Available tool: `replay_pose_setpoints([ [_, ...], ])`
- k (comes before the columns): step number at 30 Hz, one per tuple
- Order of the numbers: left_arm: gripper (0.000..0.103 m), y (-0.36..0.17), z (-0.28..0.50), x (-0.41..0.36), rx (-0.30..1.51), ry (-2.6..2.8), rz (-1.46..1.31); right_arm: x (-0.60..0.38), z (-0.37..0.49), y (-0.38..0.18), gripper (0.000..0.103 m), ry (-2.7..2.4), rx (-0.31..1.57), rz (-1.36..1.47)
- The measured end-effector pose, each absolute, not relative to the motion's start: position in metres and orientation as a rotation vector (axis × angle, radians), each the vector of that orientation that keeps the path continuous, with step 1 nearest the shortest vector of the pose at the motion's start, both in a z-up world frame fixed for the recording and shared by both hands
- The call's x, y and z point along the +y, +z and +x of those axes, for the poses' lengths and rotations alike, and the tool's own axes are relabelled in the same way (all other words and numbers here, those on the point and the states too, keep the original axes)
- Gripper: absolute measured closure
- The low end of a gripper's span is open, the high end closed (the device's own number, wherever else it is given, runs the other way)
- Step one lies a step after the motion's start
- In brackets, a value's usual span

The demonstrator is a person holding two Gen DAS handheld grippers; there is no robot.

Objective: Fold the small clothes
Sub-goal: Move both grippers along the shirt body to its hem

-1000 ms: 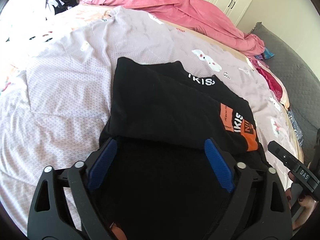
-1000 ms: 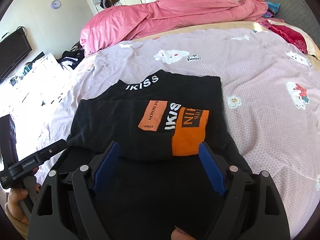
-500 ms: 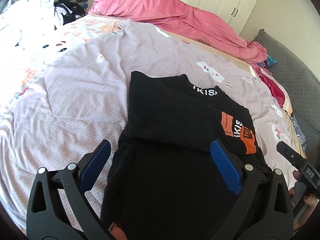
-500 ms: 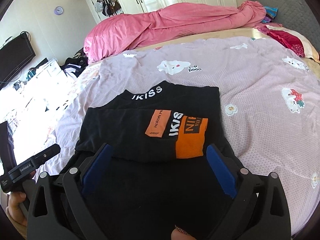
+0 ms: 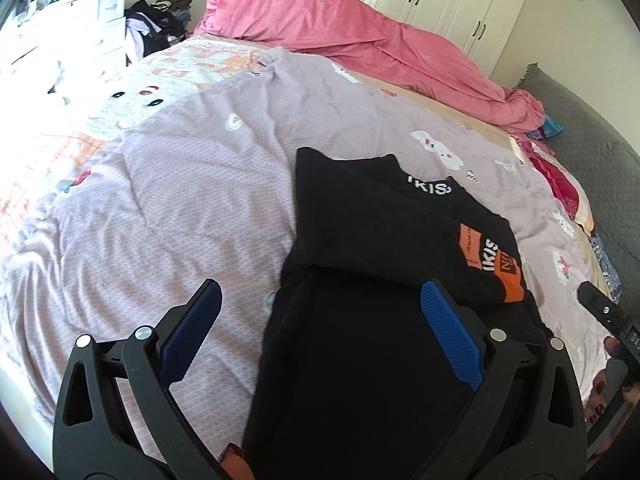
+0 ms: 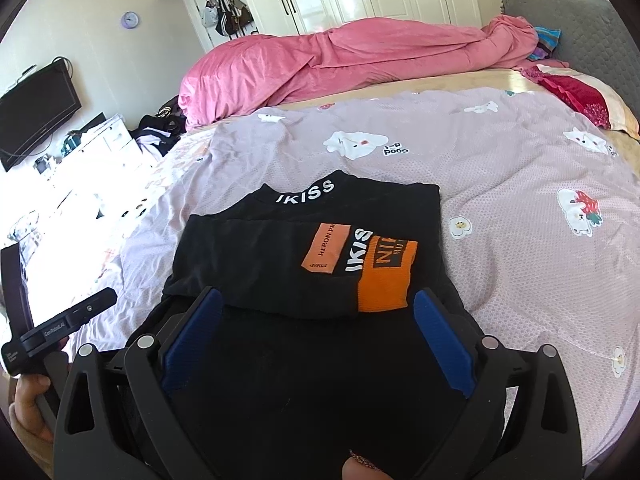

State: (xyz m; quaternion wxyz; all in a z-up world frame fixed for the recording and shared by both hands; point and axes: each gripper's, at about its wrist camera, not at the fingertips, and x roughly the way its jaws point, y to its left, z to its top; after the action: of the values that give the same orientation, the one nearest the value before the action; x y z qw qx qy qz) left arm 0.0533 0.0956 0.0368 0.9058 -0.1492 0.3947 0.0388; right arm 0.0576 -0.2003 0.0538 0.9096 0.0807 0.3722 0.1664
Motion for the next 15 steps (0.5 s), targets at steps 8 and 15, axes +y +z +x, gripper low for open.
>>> replay_pose_setpoints([
  [8,0.009,0.029,0.039,0.105,0.841,0.112,-0.281,-0.204,0.045,0.048,0.006,0.343,0.783,0.144],
  [15,0.009,0.018,0.028,0.108,0.876,0.121,-0.253,-0.214,0.034,0.031,0.006,0.318,0.824,0.111],
])
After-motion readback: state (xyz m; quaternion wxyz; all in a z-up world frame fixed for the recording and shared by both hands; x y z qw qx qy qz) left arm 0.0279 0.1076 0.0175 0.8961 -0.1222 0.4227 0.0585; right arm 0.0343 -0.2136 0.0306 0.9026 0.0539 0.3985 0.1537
